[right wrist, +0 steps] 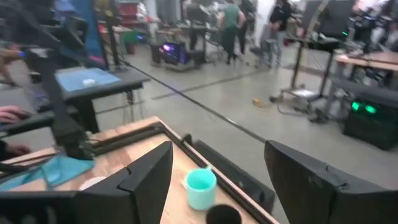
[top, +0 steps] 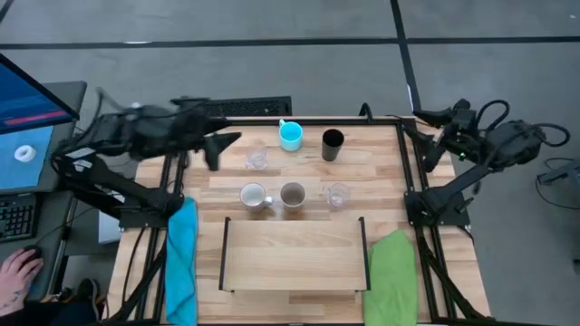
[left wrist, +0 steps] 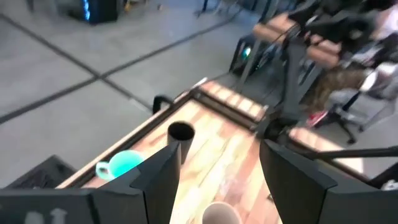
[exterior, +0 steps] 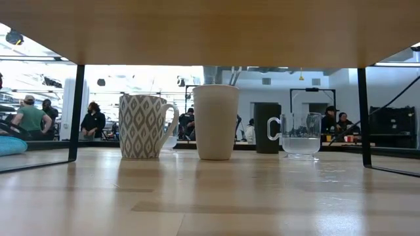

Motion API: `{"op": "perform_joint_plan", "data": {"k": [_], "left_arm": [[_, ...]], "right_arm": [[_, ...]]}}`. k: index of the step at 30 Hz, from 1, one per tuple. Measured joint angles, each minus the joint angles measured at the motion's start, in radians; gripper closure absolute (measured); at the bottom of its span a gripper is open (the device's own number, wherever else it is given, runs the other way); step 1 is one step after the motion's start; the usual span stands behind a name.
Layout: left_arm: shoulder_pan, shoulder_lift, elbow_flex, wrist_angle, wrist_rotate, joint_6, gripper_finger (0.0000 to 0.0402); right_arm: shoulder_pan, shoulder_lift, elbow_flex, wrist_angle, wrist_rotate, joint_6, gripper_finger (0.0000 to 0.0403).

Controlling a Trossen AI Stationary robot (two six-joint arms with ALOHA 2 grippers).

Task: Stack small to large cups/mugs on shelf
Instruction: Put the black cup on the shelf

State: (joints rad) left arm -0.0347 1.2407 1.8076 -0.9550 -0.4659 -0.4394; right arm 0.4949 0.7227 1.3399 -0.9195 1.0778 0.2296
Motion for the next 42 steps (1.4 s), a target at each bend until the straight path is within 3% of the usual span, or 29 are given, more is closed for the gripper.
{"op": "perform_joint_plan", "data": {"k": [7, 11, 17, 27, 35, 42], "left_arm": [[0.226, 0.237, 0.123, 0.005, 0.277, 0.027, 0.0191], [0.299, 0.383, 0.178, 0.026, 0.358, 0.028, 0.0191], [0.351, 0.590, 0.247, 0.074, 0.374, 0.037, 0.0191], [0.372, 0.836, 0.303, 0.184, 0.379, 0.037, 0.0191], [0.371, 0.966, 0.329, 0.221, 0.355, 0.036, 0.0191], [0.371, 0.988, 0.330, 0.253, 0.264, 0.028, 0.0191]], "right_arm": [[-0.055, 0.060, 0.000, -0.127, -0.009, 0.229, 0.0124], [-0.086, 0.068, -0.001, -0.211, -0.057, 0.314, 0.0124], [-0.114, 0.083, -0.002, -0.314, -0.101, 0.448, 0.0124], [-0.125, 0.082, -0.002, -0.338, -0.138, 0.454, 0.0124], [-0.124, 0.082, -0.003, -0.359, -0.165, 0.452, 0.0124], [-0.124, 0.082, -0.003, -0.360, -0.208, 0.452, 0.0124]]}}
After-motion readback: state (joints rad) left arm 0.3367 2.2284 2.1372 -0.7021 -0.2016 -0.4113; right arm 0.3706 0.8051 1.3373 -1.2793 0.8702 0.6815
